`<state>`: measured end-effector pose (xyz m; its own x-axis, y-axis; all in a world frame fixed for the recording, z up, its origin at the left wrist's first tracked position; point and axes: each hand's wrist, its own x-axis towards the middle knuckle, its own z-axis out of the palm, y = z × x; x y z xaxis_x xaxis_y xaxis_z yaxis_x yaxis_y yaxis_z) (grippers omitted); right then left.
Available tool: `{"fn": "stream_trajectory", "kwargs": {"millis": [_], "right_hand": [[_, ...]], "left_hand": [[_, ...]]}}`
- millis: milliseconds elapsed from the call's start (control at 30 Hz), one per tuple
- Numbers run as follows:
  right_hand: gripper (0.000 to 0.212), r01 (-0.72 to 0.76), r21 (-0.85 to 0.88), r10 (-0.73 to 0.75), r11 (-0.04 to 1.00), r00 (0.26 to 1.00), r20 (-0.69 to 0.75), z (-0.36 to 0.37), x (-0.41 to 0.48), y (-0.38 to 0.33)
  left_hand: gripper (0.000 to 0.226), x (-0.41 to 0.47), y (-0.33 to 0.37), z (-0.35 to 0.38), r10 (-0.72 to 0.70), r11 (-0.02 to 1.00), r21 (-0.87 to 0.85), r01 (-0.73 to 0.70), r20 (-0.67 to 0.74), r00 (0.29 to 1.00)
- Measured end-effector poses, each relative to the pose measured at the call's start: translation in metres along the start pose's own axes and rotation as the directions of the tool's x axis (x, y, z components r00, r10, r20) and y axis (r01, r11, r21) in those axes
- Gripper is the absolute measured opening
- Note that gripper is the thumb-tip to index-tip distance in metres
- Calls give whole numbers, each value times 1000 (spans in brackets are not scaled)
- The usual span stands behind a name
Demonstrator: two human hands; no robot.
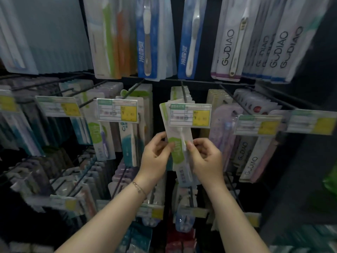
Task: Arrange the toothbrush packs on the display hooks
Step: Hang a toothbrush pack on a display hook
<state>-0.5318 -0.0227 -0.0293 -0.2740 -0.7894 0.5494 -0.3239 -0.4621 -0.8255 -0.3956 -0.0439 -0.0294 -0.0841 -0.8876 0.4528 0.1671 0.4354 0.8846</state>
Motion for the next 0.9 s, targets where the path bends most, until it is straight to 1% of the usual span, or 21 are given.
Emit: {"fn": "stream_trajectory", "kwargs": {"millis": [133,367,700,900], "right_hand": [[12,-29,16,29,999,999,42,0,0,3],[13,-32,21,31,999,998,60,4,-2,3],[12,1,-37,1,999,998,66,3,-1,-2],[13,-9,-22,9,1000,999,33,1,-2,-1]], "left_hand": [[28,1,3,-2,28,999,46,-27,-23,999],[29,4,1,-11,36,995,89,-38,26,999],[30,6,1,-18,85,994,62,-92,115,990],[30,7,1,-14,58,998,-3,-58,136,989]]}}
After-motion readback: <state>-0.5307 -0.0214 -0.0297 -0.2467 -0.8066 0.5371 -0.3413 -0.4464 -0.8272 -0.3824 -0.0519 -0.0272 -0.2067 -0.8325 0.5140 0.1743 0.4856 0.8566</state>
